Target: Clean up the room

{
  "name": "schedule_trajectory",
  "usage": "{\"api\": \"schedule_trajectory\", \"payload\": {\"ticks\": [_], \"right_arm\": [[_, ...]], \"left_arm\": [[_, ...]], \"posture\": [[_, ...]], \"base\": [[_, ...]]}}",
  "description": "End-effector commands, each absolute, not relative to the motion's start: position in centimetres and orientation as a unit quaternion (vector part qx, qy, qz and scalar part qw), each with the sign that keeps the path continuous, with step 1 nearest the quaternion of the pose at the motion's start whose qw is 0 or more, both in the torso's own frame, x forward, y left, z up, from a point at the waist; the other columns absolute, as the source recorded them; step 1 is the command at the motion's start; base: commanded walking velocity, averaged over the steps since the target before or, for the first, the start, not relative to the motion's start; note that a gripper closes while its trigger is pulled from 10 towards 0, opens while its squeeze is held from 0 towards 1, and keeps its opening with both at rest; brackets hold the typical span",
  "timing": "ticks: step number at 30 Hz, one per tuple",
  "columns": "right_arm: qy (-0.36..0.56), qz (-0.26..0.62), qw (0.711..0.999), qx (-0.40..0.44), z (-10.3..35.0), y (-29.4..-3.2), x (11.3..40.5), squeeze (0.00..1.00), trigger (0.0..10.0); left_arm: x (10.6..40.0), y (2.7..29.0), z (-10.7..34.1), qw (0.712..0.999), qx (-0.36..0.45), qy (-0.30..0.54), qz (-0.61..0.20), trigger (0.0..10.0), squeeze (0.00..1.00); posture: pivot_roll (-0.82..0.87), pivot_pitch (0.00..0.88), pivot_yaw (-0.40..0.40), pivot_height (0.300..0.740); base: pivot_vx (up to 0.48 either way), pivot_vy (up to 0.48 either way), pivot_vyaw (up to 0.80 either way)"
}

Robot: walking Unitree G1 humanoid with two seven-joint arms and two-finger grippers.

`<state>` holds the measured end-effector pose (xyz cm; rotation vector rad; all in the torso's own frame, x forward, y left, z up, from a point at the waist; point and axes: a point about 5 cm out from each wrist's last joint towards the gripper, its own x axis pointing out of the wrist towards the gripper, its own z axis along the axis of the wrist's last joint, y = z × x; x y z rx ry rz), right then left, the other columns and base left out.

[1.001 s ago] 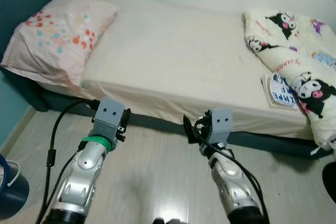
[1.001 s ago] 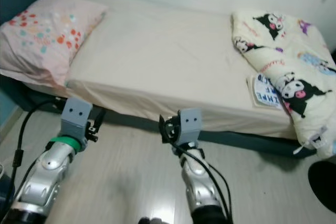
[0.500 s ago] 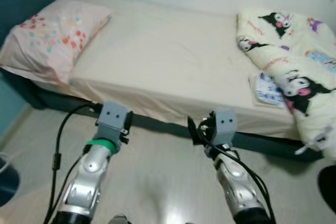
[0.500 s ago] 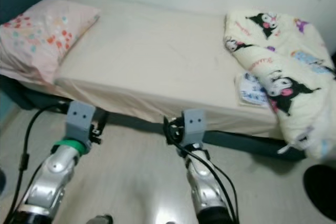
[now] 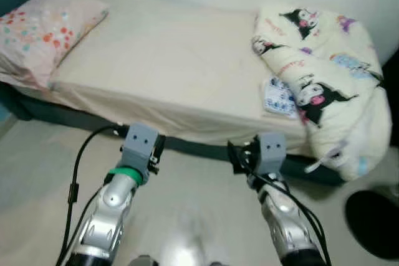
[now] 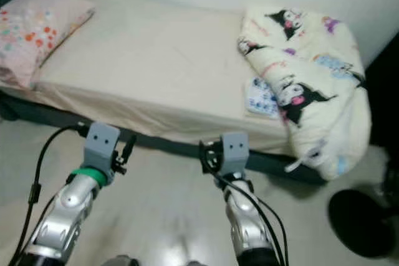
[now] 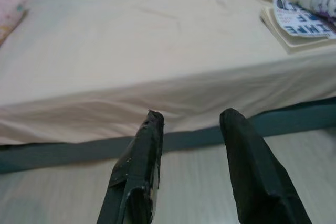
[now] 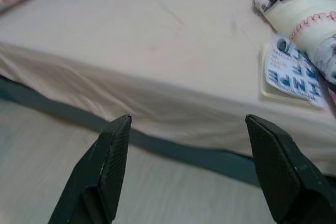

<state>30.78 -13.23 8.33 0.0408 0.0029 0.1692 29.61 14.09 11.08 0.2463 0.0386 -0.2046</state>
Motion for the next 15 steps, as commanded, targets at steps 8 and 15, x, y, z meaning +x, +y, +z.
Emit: {"api": "schedule_trajectory", "payload": {"ticks": [8, 15], "right_arm": [[0.014, 0.088, 0.996, 0.022, 7.71, -12.94, 30.45, 0.0, 10.0], [0.013, 0.088, 0.996, 0.022, 7.76, -12.98, 30.5, 0.0, 10.0]], "left_arm": [[29.49, 14.03, 10.81, 0.987, 0.124, 0.025, -0.104, 10.0, 0.0], [29.69, 14.09, 10.81, 0.989, 0.109, 0.032, -0.097, 10.0, 0.0]], "posture": [[0.04, 0.08, -0.008, 0.74], [0.04, 0.075, -0.01, 0.74]], "base": [[0.0, -0.388, 0.0], [0.0, 0.211, 0.0]]}}
